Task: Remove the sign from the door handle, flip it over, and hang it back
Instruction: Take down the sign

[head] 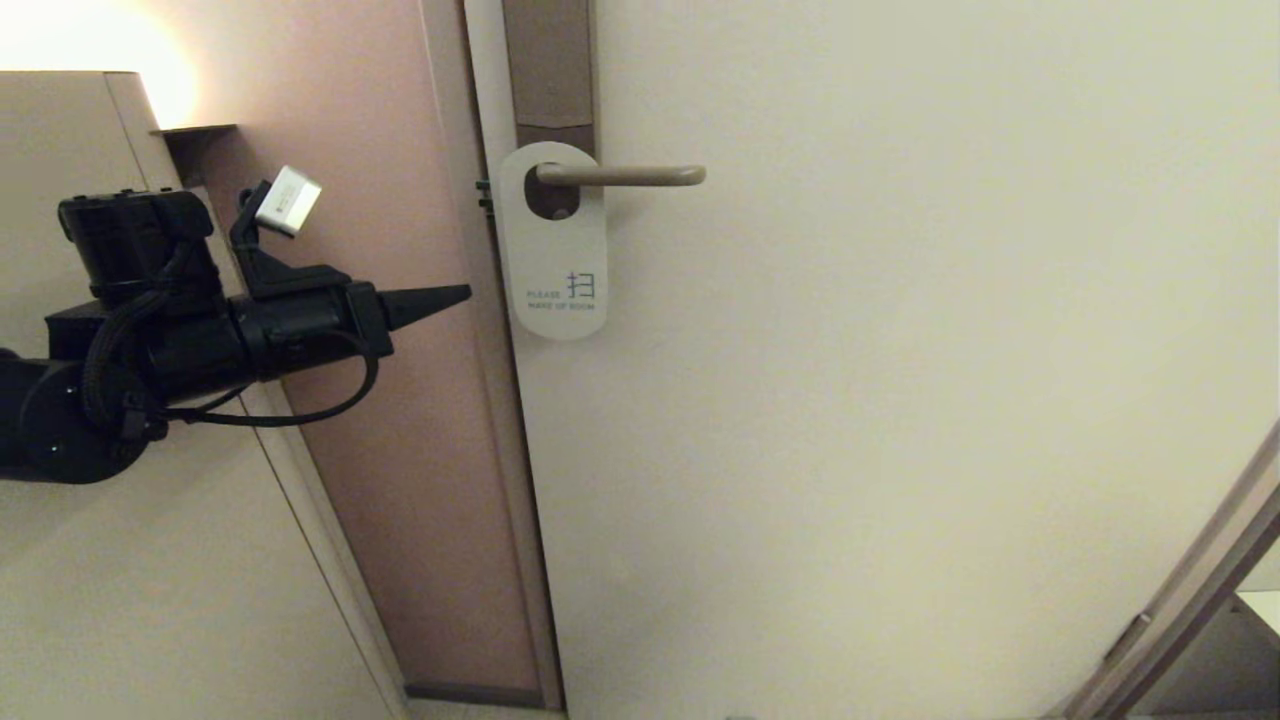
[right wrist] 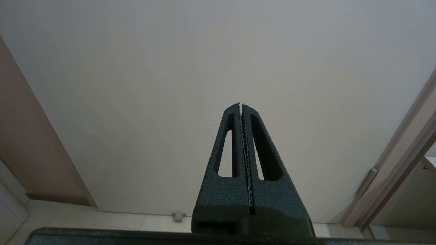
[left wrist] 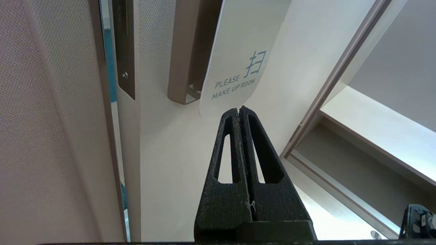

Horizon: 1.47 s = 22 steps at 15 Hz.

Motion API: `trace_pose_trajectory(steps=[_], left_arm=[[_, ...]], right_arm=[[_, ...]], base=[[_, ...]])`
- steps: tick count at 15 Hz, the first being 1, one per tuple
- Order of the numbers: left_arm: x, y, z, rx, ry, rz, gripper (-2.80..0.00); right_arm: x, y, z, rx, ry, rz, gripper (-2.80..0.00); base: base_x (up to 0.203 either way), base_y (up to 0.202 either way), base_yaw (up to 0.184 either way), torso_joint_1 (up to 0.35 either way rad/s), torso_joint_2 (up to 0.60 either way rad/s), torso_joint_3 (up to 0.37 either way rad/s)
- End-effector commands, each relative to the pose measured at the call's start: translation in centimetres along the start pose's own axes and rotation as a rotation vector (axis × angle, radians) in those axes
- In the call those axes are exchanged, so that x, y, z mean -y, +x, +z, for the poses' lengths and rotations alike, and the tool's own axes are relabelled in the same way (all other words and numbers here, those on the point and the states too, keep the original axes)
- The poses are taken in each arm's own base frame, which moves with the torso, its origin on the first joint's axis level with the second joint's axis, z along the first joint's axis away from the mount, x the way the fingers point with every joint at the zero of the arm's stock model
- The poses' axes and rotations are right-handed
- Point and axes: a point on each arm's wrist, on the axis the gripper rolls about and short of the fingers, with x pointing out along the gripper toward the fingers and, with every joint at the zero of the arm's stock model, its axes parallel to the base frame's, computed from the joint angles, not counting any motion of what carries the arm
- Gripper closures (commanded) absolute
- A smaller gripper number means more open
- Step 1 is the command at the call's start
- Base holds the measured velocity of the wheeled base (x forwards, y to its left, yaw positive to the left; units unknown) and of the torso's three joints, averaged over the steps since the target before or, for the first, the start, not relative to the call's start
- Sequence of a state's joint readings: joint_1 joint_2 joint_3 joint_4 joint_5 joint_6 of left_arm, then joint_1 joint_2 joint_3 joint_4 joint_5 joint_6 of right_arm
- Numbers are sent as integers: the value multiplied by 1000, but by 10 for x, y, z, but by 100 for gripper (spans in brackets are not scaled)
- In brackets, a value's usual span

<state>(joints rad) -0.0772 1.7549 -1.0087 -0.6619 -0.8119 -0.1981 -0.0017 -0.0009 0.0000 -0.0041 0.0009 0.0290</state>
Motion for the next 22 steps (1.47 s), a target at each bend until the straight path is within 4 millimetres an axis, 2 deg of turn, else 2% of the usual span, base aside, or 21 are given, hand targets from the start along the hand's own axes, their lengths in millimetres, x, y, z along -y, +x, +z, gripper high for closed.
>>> trace_pose_trajectory(steps=[1,9,19,22], left_arm=[[-2,1,-1,-1,-6,-4,-280],[-23,15,0,49,26,-87,-280],[-25,24,2,34,-18,-193,-280],[-22,29,11,44,-57,-215,-280]], right_arm=[[0,0,0,0,0,1,0],[0,0,0,0,0,1,0],[0,0,0,0,0,1,0],[0,0,0,0,0,1,0]], base=[[0,0,0,0,0,0],[0,0,0,0,0,0],[0,0,0,0,0,0],[0,0,0,0,0,0]])
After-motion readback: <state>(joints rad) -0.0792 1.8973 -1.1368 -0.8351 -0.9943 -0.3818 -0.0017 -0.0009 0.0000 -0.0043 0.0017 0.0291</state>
